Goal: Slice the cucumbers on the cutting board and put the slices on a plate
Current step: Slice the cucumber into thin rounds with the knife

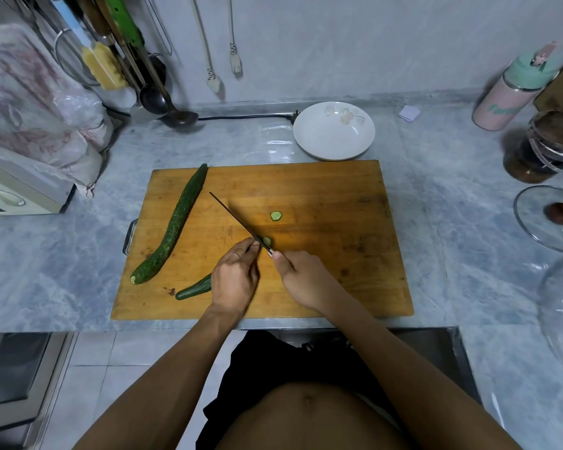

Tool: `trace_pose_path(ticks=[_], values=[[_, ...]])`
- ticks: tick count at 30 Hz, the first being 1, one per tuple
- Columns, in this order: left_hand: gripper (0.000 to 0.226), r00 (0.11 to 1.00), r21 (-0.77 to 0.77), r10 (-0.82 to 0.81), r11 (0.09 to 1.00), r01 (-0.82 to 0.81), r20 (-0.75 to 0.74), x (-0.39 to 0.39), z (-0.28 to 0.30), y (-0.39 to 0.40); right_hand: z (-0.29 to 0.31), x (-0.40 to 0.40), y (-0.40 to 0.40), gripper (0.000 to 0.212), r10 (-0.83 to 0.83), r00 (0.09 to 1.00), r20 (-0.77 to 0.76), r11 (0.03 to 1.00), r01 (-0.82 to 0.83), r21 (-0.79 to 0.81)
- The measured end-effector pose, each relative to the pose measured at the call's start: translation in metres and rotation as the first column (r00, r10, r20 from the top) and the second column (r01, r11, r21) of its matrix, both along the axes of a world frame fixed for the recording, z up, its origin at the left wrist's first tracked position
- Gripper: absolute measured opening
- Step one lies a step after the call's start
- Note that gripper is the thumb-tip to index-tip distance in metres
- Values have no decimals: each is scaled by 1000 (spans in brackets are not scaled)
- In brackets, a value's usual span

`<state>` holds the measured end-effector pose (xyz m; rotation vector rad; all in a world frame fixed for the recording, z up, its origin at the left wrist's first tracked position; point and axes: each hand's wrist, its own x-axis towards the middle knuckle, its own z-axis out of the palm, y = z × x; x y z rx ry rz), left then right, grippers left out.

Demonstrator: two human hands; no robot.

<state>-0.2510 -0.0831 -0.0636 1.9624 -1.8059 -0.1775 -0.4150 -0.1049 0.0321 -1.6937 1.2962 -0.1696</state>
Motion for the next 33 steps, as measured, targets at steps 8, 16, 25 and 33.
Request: trace_pose_path(ticks=[8, 16, 25, 33], values=[[33, 998, 5, -45, 999, 45, -32, 5, 6, 1, 5, -11, -9, 52, -28, 998, 57, 999, 26, 43], [39, 998, 9, -24, 1000, 25, -64, 3, 6, 0, 13, -25, 0, 49, 17, 998, 67, 999, -20, 45], [37, 998, 5, -19, 1000, 19, -61, 1, 8, 1, 16, -28, 9, 47, 75, 996, 43, 997, -74, -11], [38, 996, 33, -44, 998, 46, -72, 6, 5, 0, 18, -23, 7, 49, 46, 998, 48, 998, -47, 35]])
